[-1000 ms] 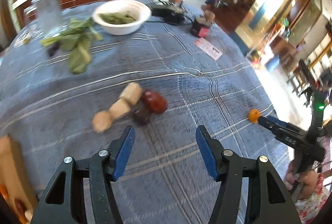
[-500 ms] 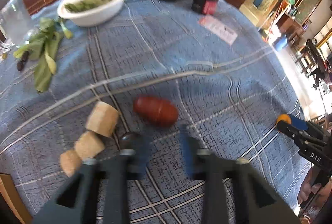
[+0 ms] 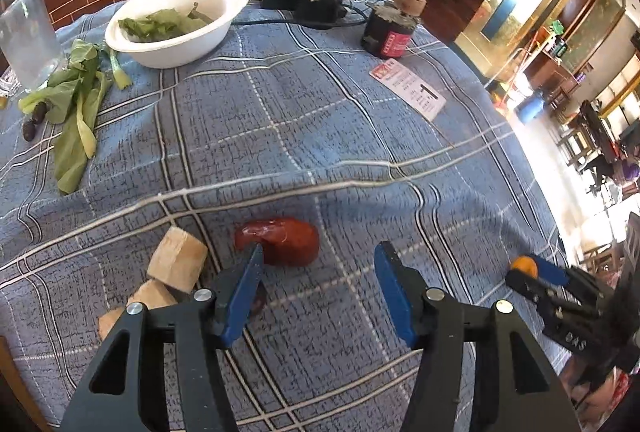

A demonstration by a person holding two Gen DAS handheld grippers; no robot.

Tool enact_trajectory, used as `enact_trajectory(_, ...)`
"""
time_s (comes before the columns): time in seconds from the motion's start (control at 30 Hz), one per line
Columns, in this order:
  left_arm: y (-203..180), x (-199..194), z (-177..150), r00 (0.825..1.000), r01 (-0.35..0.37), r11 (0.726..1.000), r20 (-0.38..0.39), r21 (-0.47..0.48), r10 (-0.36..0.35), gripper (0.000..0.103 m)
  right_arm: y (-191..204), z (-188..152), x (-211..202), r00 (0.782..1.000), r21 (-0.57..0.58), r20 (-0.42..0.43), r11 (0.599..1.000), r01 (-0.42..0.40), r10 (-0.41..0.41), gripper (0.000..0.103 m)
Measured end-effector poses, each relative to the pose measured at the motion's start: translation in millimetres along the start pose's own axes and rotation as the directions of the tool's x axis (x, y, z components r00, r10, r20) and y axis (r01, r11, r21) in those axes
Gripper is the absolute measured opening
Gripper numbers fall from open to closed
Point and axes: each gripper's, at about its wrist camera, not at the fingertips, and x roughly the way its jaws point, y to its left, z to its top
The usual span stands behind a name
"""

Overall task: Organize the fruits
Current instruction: 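Move both tools back and grasp a red jujube with the left tool while the right grasps a tangerine, then carry the jujube and tangerine into the tray and open both tools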

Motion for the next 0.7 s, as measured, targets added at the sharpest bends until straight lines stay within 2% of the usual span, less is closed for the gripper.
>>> enact_trajectory(0.1, -1, 5, 5, 1.0, -0.017, 1.0, -0.003, -0.004, 0.017, 0.057, 0, -1, -1, 1.0, 0.001, -0.001, 1.0, -0.004, 0.004, 0.055)
enact_trajectory(0.23, -6, 16, 7, 0.997, -0.079, 0.996, -0.014, 0.027, 0.08, 0.057, 1, -3, -2, 1.0, -0.002, 0.002, 1.0, -0.004, 0.004, 0.054)
enact_trajectory(0.27, -4, 22, 7, 0.995, -0.094, 0.995, -0.026, 0.021, 0.094, 0.055, 1, -3, -2, 1.0, -0.005, 0.003, 1.0, -0.001, 0.001, 0.047)
enact_trajectory(0.3, -1, 27, 8, 0.994, -0.108, 0.994, -0.034, 0.008, 0.108, 0.043, 1, -4, -2, 1.0, -0.008, 0.003, 1.0, 0.002, -0.002, 0.044)
enact_trajectory(0.37, 7, 29, 8, 0.992, -0.127, 0.992, -0.02, -0.026, 0.127, 0.031, 1, -4, -2, 1.0, -0.006, 0.001, 1.0, -0.001, 0.001, 0.038)
enact_trajectory(0.47, 17, 26, 8, 0.997, -0.082, 0.993, -0.023, -0.081, 0.08, 0.031, 0, -4, -3, 1.0, 0.0, -0.004, 1.0, -0.014, 0.014, 0.036)
enact_trajectory(0.6, 13, 14, -2, 0.997, -0.082, 0.995, -0.014, -0.054, 0.082, 0.031, 0, -7, -5, 1.0, 0.005, -0.007, 1.0, -0.024, 0.024, 0.035)
enact_trajectory(0.7, 11, -5, -11, 0.999, -0.052, 0.997, 0.002, -0.061, 0.052, 0.031, 0, -9, -7, 0.999, 0.018, -0.011, 0.999, -0.04, 0.04, 0.035)
